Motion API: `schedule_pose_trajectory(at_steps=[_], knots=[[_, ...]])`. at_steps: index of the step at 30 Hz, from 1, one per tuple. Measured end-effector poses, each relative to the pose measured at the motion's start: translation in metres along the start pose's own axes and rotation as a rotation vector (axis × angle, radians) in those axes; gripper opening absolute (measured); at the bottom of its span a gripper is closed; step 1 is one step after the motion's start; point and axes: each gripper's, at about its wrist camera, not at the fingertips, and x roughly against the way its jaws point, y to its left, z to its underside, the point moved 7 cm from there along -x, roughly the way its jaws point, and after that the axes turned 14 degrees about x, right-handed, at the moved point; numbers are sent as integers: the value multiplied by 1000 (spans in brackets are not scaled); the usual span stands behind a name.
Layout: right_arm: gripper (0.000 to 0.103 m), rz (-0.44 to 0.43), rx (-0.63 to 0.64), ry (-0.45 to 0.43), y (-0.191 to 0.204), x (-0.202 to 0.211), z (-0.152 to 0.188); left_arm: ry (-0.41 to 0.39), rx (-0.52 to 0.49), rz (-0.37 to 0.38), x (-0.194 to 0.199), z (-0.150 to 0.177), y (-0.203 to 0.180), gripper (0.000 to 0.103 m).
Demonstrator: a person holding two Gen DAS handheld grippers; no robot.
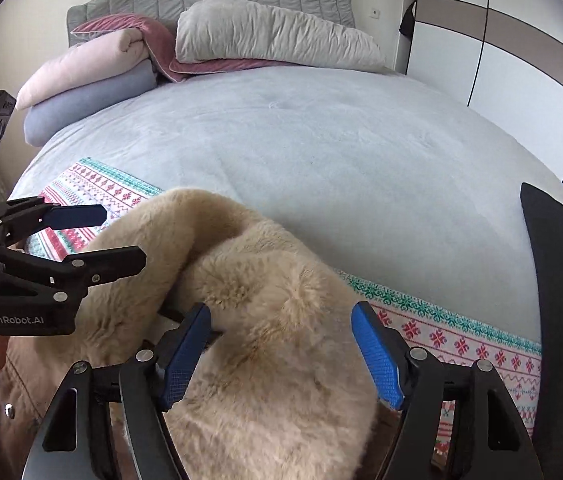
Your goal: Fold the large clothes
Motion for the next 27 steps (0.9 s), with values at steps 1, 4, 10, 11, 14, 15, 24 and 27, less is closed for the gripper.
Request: schedule_pose_trajectory(at_steps=[1,4,10,11,14,15,24,27], knots=[[35,-62,-13,2,0,-5,3,21,27,45,-6,3,6,77],[17,-259,-18,-18,7,-4,22,36,88,173,-13,11,19,77],[12,-566,-236,-244,-16,56,37,129,154,440,-8,23,21,73],[12,-605,-300,-287,-26,62,37,173,144,490,-7,29,14,56],[11,-633,-457,-307,-46,57,39,260,76,522,1,52,-4,34],[11,-619,-496,-292,-51,51,42,285,59,542,6,59,-9,31],[18,-445,-609,-168,-62,-3,58,163,229,362,26,41,39,45],[36,-410,-540,-193,-62,10,51,117,119,294,33,30,28,67]])
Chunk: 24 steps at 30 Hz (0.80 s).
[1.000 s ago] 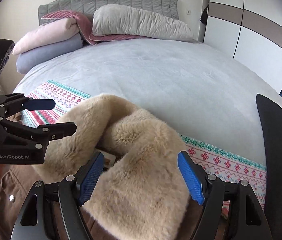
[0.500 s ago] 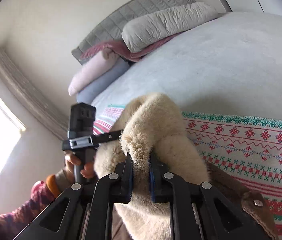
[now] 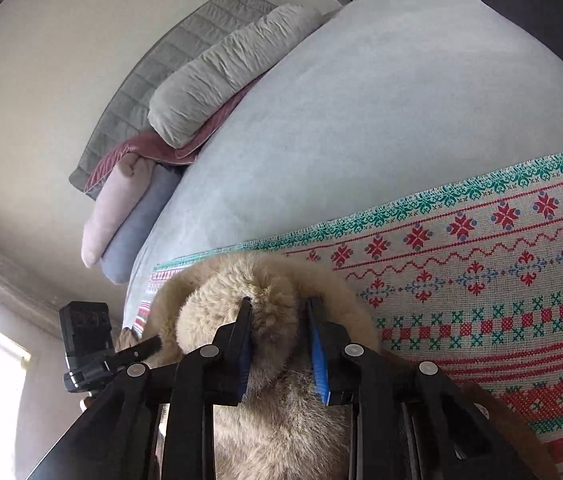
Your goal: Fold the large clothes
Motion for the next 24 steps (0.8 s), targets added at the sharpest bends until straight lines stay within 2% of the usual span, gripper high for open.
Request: schedule_pose_trajectory(at_steps=[1,2,3,7,8,9,10,11,13,15,16,18,19,20,21,22,23,24], knots=[[49,11,26,-4,3,2,-2,-25,-44,-25,-2,-4,-11,73],[55,24,53,-5,5,3,-4,-46,-82,-54,-4,-9,-20,84],[62,40,80,-2,7,2,-5,-55,-116,-84,-6,-13,-28,85],[64,130,198,50,16,-20,-7,31,-161,-221,-48,-27,-37,83],[64,143,222,60,19,-26,-7,56,-122,-237,-56,-29,-34,64],[62,141,246,68,24,-30,-4,87,-51,-216,-65,-30,-27,32],[45,131,277,68,28,-34,-2,99,29,-149,-65,-29,-25,32],[31,120,273,70,26,-35,0,89,74,-78,-61,-26,-28,27],[25,77,172,53,7,-33,1,63,150,8,-43,-12,-27,24],[20,32,79,16,-13,-22,4,-26,210,52,-17,-11,-18,20],[18,24,66,2,-14,-20,4,-58,285,80,-7,-15,-5,18],[16,70,103,-13,-8,-18,5,-141,391,58,1,-23,22,11],[16,96,107,-15,-6,-18,6,-153,406,35,-8,-26,28,9],[16,106,102,-15,-4,-21,5,-165,391,-26,-10,-25,33,0],[16,112,105,-20,-2,-20,4,-178,360,-88,-10,-24,36,0],[17,111,112,-27,0,-18,3,-180,340,-93,-8,-20,38,0],[19,115,115,-30,3,-16,3,-177,327,-76,-6,-18,34,13],[25,121,120,-37,8,-13,3,-179,307,-71,-3,-20,30,37]])
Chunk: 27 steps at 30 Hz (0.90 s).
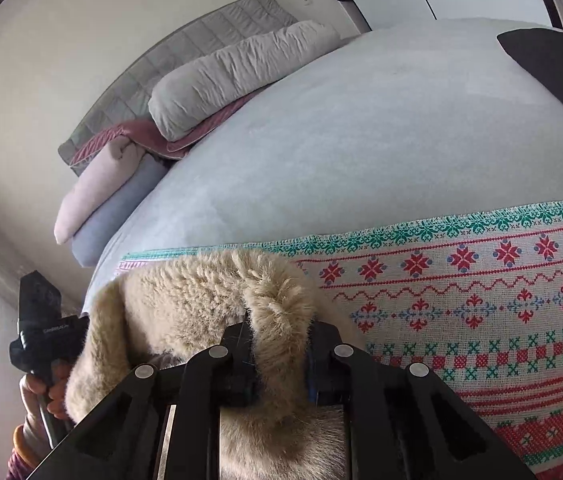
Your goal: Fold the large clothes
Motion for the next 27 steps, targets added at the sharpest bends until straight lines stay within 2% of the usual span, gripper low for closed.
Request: schedule_pose_trajectory(at_steps=[1,2,4,7,10,13,16,18,20,21,22,23,24,25,27], knots=[[34,16,10,-9,3,6,0,-5,-28,7,6,-3,-1,49],[38,32,27,-16,5,11,1,-10,-58,16,11,-1,-7,61],[47,46,63,-32,13,23,2,0,-127,3,16,8,-18,62],[48,94,107,-15,24,33,2,7,-259,-61,22,26,-32,61],[48,147,157,23,39,42,7,51,-376,-97,4,52,-55,56],[48,178,198,47,56,51,12,7,-465,-185,-12,64,-58,55],[47,252,270,80,59,41,18,-23,-480,-266,-48,60,-50,58],[42,257,237,132,48,18,26,-34,-468,-271,-63,53,-45,70],[42,246,245,149,40,-1,29,-29,-428,-229,-61,45,-47,70],[42,235,248,132,41,-1,26,-47,-441,-217,-48,43,-48,71],[45,219,251,113,43,3,22,-68,-461,-207,-40,41,-51,73],[47,203,258,94,46,10,19,-87,-480,-202,-31,39,-52,79],[52,186,267,73,47,17,16,-87,-491,-200,-26,37,-52,83],[63,168,273,56,48,24,14,-67,-493,-201,-23,35,-48,83],[76,170,272,41,42,34,10,-6,-496,-219,-25,29,-38,83]])
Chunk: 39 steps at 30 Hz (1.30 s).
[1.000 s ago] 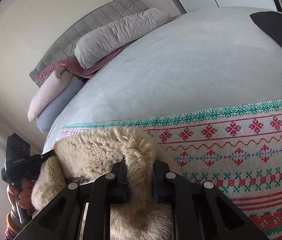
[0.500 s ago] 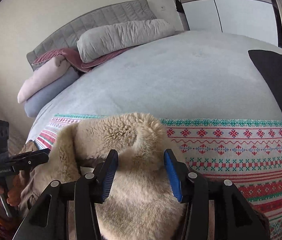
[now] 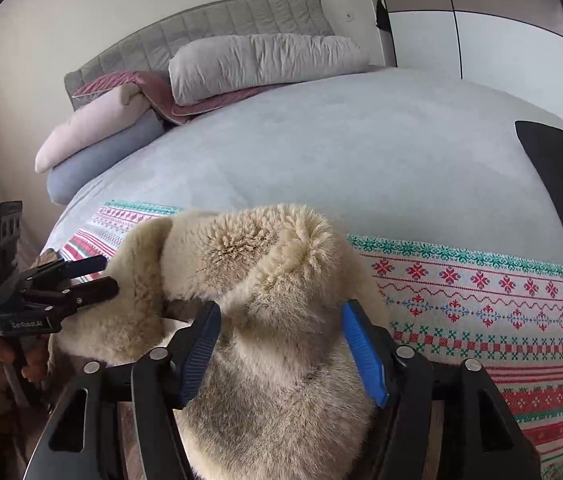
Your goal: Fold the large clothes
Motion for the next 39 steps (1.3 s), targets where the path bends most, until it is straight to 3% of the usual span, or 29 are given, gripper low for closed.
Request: schedule_pose_trajectory(at_steps=[3,8,12,14,15,16,18,20,23,25,27,31,35,37,39], knots=[[76,18,-22,52,-22,-3,4,107,-21,32,-3,1,15,83],[76,-79,-40,222,-46,-28,38,283,-17,139,-3,22,42,83],[75,-91,-31,212,-43,-29,48,264,-67,181,8,40,48,82],[65,-77,-17,216,-35,-27,49,236,-90,138,11,46,49,75],[52,-83,-14,214,-30,-25,49,214,-88,89,10,47,49,71],[38,-77,-2,212,-24,-23,50,179,-83,33,10,48,49,62],[26,-25,26,192,-13,-18,48,95,-9,-74,12,49,46,34],[21,55,43,157,-7,-13,47,25,-25,-160,17,56,28,20],[18,160,62,91,-1,0,37,-132,-141,-294,30,53,10,19],[18,191,64,70,-2,3,34,-128,-122,-307,23,51,17,19],[18,189,64,132,-7,-13,44,-72,-114,-314,6,58,24,20],[29,214,39,158,-9,-23,49,-82,-156,-351,13,58,15,27],[51,189,-52,159,-8,8,45,-36,-44,-324,42,61,16,68],[63,172,-57,137,-5,38,42,-26,-9,-297,62,69,8,76],[69,191,-40,121,-3,73,42,6,42,-256,81,80,0,84]])
